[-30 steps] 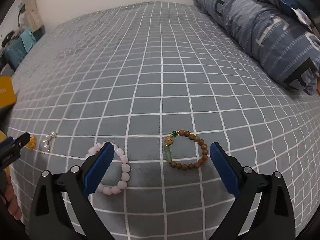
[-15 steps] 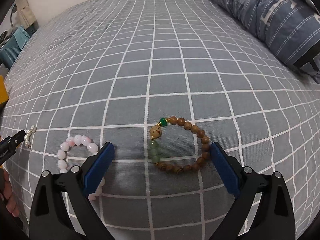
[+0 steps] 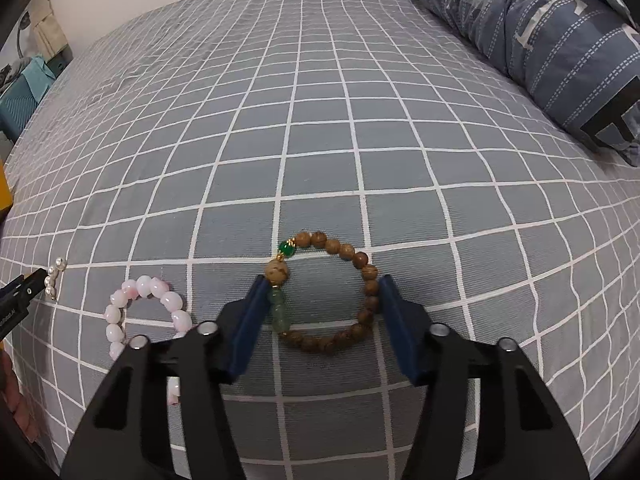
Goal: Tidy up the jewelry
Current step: 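Grasp yellow bead bracelet with left tool while right tool grasps brown wooden bead bracelet, then lift both bead bracelets and carry them over the white box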
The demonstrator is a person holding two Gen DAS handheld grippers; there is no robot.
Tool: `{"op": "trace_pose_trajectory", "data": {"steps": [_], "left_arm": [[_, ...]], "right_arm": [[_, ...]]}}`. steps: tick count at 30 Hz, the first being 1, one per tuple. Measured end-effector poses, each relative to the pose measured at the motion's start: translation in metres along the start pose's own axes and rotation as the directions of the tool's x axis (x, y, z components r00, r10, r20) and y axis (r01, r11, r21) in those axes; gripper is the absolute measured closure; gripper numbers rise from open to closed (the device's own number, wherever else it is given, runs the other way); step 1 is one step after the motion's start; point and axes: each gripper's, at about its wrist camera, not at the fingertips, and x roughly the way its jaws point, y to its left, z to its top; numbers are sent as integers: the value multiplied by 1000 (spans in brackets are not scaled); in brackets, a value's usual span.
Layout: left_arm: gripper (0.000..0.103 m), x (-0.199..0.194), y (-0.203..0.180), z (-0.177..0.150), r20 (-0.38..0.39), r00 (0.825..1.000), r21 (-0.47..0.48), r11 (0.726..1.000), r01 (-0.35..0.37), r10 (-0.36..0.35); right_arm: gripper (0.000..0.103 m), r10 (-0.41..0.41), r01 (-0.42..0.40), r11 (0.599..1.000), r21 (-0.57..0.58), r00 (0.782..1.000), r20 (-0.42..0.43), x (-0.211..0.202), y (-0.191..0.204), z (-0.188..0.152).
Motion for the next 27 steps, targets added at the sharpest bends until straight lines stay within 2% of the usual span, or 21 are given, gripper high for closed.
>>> {"op": "trace_pose_trajectory", "data": {"steps": [2, 4, 5, 7, 8, 9, 27], "left_arm": [[55, -2, 1, 0, -3, 1000, 0, 1000, 3, -3], [63, -3, 2, 0, -5, 1000, 0, 1000, 9, -9], [72, -3, 3, 0, -5, 1000, 0, 1000, 12, -12], [79, -4, 4, 0, -3, 1000, 1, 1000, 14, -14], [88, -5, 4, 0, 1, 1000, 2, 1000, 16, -16], [94, -5, 5, 0, 6, 1000, 0, 1000, 21, -21], [94, -24, 4, -1, 54, 998, 5, 999, 37, -37]], "right_arm": [[63, -8, 8, 1000, -8, 1000, 2, 0, 2, 0], [68, -11, 11, 1000, -13, 1000, 4, -1, 2, -1], [74, -14, 14, 1000, -16, 1000, 5, -1, 2, -1], [83, -25, 25, 999, -28, 1000, 7, -2, 5, -1], [93, -28, 28, 999, -30, 1000, 8, -2, 4, -1], [95, -29, 30, 999, -26, 1000, 10, -3, 4, -1], [95, -25, 25, 1000, 0, 997, 67, -23, 1, 2]]}}
